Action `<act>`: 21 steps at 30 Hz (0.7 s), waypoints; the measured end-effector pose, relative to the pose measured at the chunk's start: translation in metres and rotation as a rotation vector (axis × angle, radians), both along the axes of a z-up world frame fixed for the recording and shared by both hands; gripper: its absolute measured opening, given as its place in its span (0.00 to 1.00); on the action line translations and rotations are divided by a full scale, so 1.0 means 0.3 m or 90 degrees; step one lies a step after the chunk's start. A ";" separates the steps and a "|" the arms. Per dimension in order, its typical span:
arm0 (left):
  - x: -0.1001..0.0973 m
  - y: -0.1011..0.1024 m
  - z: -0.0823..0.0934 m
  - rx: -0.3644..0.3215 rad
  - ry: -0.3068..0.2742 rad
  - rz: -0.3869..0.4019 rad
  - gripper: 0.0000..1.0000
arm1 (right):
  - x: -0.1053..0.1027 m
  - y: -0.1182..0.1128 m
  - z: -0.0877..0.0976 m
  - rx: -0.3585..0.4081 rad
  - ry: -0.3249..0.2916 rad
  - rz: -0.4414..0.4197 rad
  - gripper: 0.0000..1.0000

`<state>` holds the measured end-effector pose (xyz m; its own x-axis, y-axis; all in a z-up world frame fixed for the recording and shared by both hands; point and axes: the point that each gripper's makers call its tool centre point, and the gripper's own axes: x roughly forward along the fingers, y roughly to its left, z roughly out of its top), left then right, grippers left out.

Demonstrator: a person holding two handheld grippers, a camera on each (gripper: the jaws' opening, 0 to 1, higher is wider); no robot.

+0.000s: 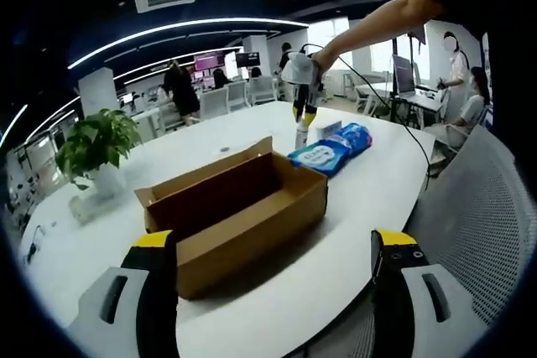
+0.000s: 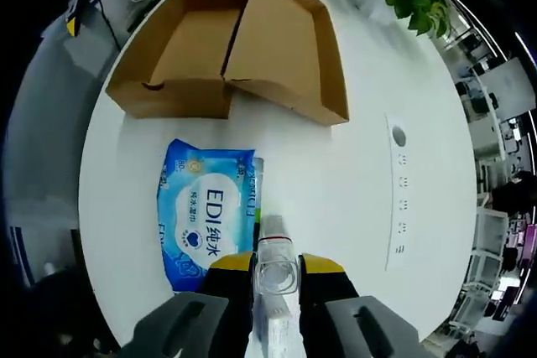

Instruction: Operate the shoe box by opening the lid, removing the specified soft item, and placing it in the target area until the item is outside and the box remains undamaged.

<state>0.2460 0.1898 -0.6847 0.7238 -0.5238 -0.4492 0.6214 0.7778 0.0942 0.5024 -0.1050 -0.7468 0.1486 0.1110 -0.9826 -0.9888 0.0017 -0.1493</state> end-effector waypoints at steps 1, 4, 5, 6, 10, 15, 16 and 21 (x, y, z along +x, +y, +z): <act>0.000 0.001 0.000 0.001 0.000 0.001 1.00 | 0.000 0.001 0.000 -0.003 0.003 0.003 0.15; 0.000 0.002 -0.003 0.005 0.000 0.001 1.00 | 0.002 0.002 0.000 -0.007 0.008 0.003 0.15; 0.001 0.003 -0.002 0.005 0.000 0.002 1.00 | 0.003 0.003 0.000 -0.006 0.011 0.000 0.15; 0.001 0.004 -0.001 0.004 -0.001 0.002 1.00 | 0.003 0.003 0.000 -0.006 0.013 -0.001 0.15; 0.000 0.003 0.001 -0.001 -0.001 0.003 1.00 | 0.008 -0.002 0.000 -0.009 0.015 -0.004 0.16; 0.002 0.009 0.001 0.000 -0.002 0.008 1.00 | 0.027 -0.002 0.000 0.004 0.018 -0.023 0.16; 0.002 0.010 0.000 0.001 -0.002 0.009 1.00 | 0.028 0.000 0.000 0.008 0.022 -0.028 0.16; 0.003 0.014 -0.001 0.001 -0.001 0.012 1.00 | 0.041 -0.001 -0.001 0.010 0.023 -0.037 0.17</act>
<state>0.2469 0.1940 -0.6850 0.7342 -0.5090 -0.4493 0.6063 0.7894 0.0965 0.5148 -0.1054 -0.7469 0.1197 0.1193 -0.9856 -0.9917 0.0621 -0.1130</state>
